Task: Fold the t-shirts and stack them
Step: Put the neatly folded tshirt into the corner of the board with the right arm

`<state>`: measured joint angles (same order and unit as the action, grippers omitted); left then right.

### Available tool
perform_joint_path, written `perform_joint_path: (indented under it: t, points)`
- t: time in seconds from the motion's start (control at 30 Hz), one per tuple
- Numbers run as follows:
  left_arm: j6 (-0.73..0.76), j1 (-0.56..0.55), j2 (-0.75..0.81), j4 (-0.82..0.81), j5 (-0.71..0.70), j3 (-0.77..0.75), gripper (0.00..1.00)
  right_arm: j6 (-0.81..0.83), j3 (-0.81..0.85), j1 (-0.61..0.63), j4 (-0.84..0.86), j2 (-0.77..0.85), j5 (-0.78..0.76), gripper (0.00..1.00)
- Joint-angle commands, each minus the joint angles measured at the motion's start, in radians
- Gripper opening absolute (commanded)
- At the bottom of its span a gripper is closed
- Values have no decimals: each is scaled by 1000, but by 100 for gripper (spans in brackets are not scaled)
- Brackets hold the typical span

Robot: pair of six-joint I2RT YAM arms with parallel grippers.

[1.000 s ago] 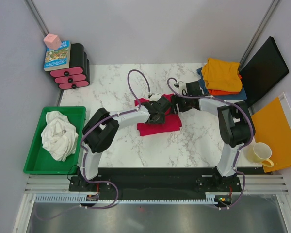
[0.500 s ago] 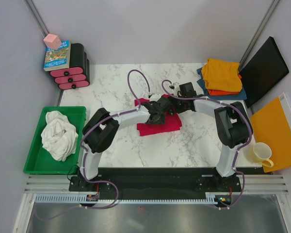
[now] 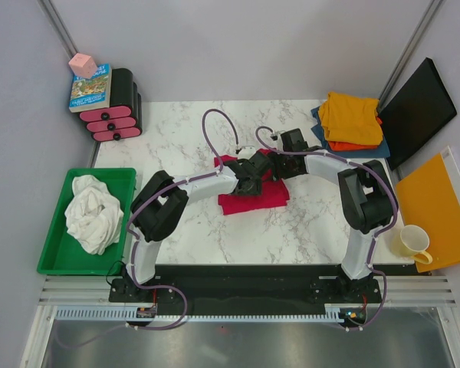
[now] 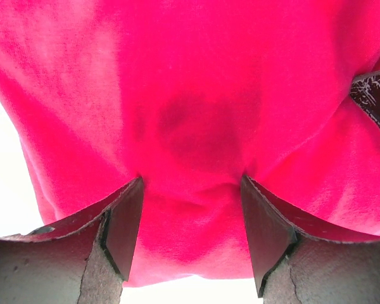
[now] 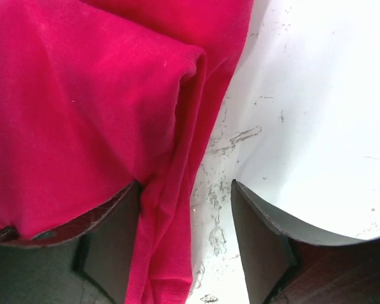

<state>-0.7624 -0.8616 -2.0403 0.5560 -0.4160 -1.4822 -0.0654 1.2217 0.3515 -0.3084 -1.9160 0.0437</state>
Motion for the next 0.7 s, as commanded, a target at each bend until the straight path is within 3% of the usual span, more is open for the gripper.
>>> perform_joint_path:
  t: [0.0, 0.07, 0.2, 0.37, 0.53, 0.57, 0.67]
  points:
    - [-31, -8, -9, 15, -20, -41, 69, 4, -40, -20, -153, -89, -54, 64]
    - [-28, -8, -6, 16, -21, -38, 69, 4, -44, -22, -149, -87, -47, 61]
    - [-26, -7, -4, 21, -23, -38, 69, 1, -34, -22, -169, -92, -11, 44]
    - [-29, -8, -12, 22, -18, -47, 69, 3, -37, -22, -181, -92, -8, 39]
    - [-29, -8, -12, 22, -20, -52, 69, 6, -44, -22, -190, -86, 10, 12]
    - [-31, -8, -12, 24, -20, -50, 69, 7, -48, -22, -190, -81, 8, 0]
    - [-32, -8, -3, 27, -26, -44, 69, 18, -51, -22, -189, -66, 4, 0]
